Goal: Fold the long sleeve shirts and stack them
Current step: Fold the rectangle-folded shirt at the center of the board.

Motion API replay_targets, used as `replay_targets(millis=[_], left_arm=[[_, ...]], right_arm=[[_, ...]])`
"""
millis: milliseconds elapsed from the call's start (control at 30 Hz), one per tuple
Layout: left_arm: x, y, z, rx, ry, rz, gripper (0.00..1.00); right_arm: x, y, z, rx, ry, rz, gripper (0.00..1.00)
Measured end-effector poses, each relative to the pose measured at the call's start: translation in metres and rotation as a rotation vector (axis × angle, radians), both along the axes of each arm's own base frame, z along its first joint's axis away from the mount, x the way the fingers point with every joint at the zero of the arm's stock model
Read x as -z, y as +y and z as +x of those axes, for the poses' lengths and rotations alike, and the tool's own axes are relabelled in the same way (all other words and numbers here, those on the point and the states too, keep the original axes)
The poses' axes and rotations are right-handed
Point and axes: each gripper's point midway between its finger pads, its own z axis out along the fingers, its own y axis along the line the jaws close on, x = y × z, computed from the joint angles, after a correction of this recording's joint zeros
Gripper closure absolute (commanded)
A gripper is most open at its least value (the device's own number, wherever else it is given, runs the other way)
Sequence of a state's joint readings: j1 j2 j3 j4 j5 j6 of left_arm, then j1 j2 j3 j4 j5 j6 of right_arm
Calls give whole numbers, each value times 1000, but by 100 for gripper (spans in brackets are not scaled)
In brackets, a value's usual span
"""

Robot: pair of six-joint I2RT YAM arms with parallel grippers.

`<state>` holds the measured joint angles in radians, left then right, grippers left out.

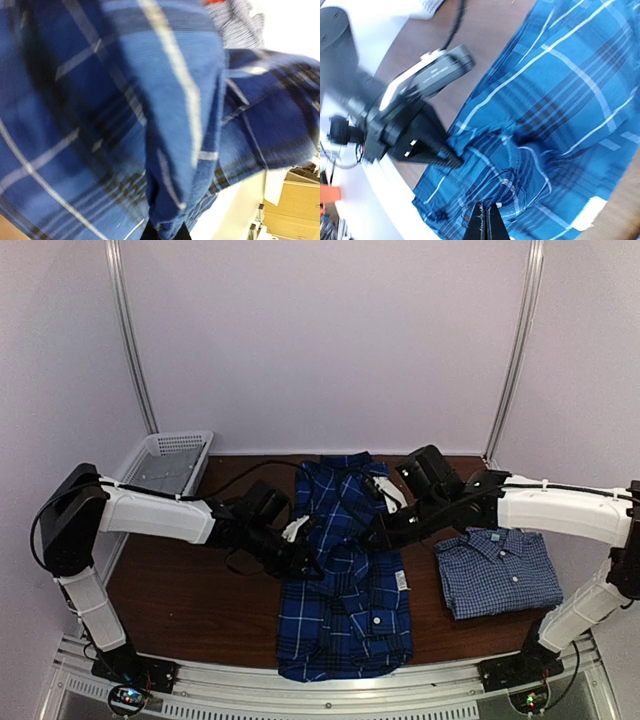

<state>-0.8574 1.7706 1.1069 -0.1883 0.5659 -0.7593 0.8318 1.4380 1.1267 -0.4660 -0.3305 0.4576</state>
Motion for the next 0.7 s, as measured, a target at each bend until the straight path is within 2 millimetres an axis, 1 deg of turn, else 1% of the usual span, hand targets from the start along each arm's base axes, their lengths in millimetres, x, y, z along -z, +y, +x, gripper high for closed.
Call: replay_targets(millis=[100, 167, 200, 300, 367, 467, 567, 700], left_arm=[[25, 16, -18, -15, 80, 31, 100], [36, 25, -26, -26, 112, 49, 100], [40, 30, -31, -32, 125, 55, 100], [45, 38, -38, -44, 142, 65, 100], [44, 42, -41, -51, 144, 65, 100], [40, 45, -42, -62, 139, 57, 100], [36, 47, -43, -71, 134, 48, 100], [41, 51, -47, -79, 143, 61, 100]], right_arm=[[21, 18, -25, -65, 62, -12, 100], [36, 31, -37, -99, 99, -28, 100], [47, 39, -44, -120, 123, -40, 100], [70, 51, -57, -153, 171, -68, 100], [78, 54, -61, -162, 189, -79, 100], [81, 57, -64, -171, 197, -78, 100], [78, 60, -65, -181, 197, -67, 100], [73, 68, -72, -204, 202, -51, 100]])
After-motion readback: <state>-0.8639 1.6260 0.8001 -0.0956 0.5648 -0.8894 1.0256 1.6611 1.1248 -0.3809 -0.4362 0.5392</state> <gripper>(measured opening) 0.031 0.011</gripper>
